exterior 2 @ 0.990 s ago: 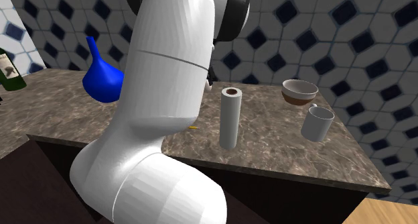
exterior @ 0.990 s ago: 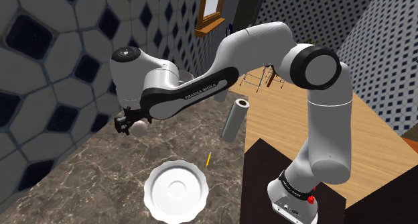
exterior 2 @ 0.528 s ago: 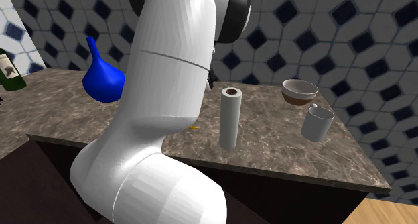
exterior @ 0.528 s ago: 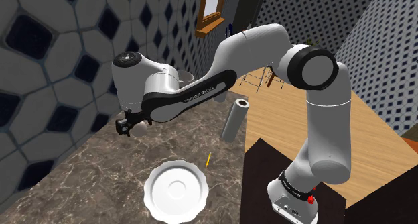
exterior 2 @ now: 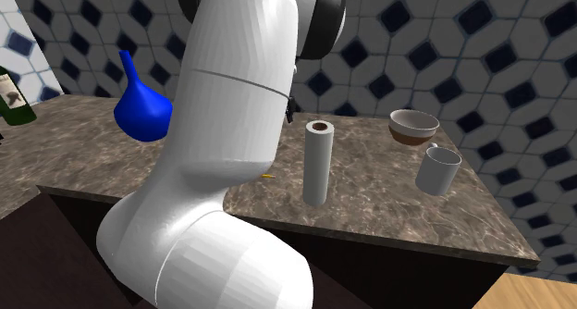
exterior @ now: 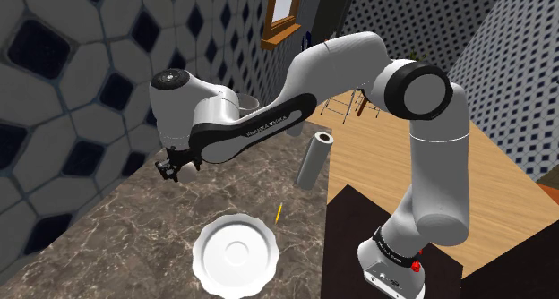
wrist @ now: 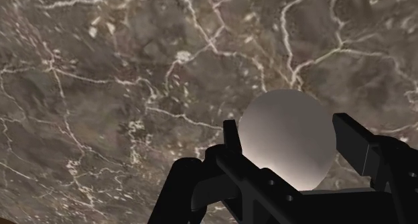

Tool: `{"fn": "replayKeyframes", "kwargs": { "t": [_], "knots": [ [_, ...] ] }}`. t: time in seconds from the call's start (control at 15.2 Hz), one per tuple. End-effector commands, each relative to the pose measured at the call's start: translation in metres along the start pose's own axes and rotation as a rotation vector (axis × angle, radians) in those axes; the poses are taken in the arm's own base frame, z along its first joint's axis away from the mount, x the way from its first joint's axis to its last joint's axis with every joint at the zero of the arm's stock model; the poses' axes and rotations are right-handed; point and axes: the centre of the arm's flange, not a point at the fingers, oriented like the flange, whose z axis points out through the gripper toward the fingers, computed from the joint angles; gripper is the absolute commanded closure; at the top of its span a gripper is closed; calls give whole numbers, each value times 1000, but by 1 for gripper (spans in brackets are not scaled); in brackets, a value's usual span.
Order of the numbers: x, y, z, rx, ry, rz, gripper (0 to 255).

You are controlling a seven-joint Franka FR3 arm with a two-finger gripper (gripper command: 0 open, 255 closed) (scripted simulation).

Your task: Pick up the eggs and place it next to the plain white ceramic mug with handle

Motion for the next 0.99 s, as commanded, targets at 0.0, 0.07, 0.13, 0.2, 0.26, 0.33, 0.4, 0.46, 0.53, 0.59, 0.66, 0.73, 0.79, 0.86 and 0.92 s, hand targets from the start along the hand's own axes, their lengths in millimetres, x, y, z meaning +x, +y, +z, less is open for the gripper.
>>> {"fn": "replayKeyframes", "kwargs": {
  "t": [0.0,0.07,0.13,0.2,0.26,0.33,0.4,0.46,0.53,0.59,0.66,0.73,0.79,0.86,0.92],
  "knots": [
    [0,0,0,-1,0,0,255],
    [0,0,0,-1,0,0,255],
    [0,0,0,-1,0,0,255],
    [0,0,0,-1,0,0,255],
    [1,1,-5,-1,0,0,255],
    [2,2,-10,-1,0,0,255],
    [3,3,-15,-1,0,0,255],
    [4,3,-20,-1,0,0,255],
    [4,4,-25,-1,0,0,255],
    [5,5,-31,-1,0,0,255],
    [6,6,-36,-1,0,0,255],
    [7,6,-41,-1,0,0,255],
    [8,7,-46,-1,0,0,255],
    [9,8,-51,-1,0,0,255],
    [10,9,-56,-1,0,0,255]
  ]
}}
